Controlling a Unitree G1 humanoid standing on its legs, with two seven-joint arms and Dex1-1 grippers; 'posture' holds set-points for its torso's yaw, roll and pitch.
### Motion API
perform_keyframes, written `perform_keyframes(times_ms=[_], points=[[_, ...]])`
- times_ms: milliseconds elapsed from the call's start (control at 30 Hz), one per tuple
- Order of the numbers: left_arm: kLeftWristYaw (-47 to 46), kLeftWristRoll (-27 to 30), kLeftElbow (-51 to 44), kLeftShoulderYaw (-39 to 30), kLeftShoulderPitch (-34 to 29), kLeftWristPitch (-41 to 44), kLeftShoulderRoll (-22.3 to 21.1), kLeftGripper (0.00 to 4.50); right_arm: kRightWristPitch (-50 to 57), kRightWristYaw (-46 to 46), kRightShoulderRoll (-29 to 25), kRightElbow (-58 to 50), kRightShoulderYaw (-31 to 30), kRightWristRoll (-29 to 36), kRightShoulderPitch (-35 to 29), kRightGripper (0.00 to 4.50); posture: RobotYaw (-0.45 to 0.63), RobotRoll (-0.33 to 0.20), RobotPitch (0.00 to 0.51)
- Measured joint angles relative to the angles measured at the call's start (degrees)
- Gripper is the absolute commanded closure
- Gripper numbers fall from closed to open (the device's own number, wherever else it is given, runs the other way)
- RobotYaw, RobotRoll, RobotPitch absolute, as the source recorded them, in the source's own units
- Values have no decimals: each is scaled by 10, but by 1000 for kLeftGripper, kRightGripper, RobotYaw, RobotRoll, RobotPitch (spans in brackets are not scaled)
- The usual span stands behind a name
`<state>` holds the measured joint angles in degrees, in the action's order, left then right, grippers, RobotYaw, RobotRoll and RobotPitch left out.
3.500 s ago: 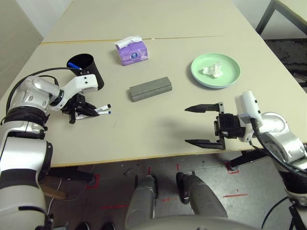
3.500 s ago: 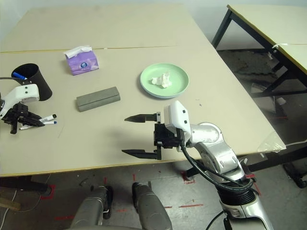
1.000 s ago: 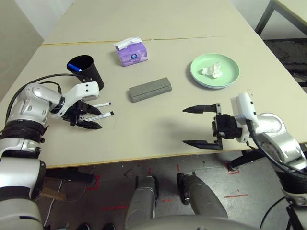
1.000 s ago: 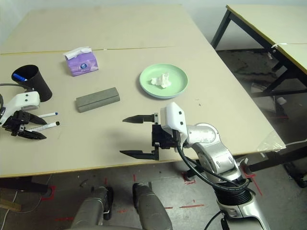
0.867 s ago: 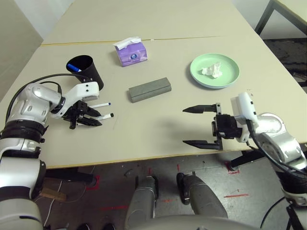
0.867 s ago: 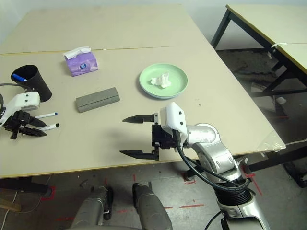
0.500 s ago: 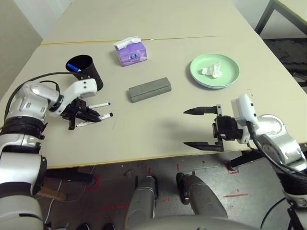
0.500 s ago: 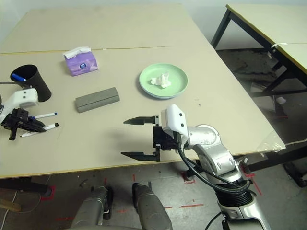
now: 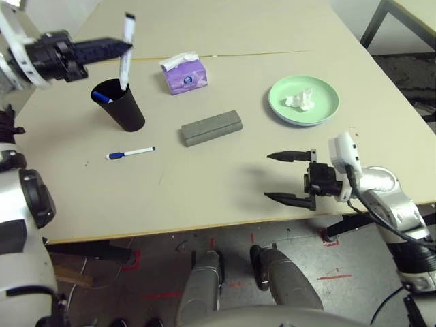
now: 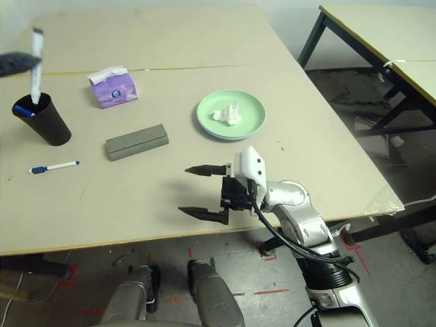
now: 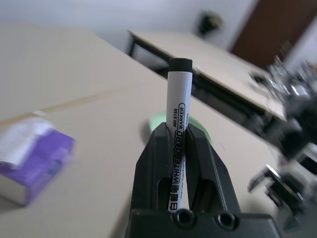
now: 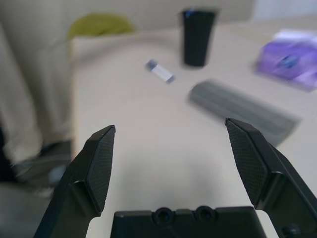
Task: Organize and tidy the items on the table.
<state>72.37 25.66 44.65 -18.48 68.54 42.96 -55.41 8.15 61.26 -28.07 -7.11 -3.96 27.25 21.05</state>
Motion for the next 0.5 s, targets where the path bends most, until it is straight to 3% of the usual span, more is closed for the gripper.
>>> perform_keyframes(times_ms=[167, 500], points=[[-67, -10, 40, -31, -27, -96, -5, 4245, 15, -47, 18, 7, 21, 1, 11, 0, -76, 0, 178], [-152, -68, 117, -21, -76, -298, 6, 4245, 38, -110, 39, 7, 42, 0, 23, 0, -75, 0, 179]])
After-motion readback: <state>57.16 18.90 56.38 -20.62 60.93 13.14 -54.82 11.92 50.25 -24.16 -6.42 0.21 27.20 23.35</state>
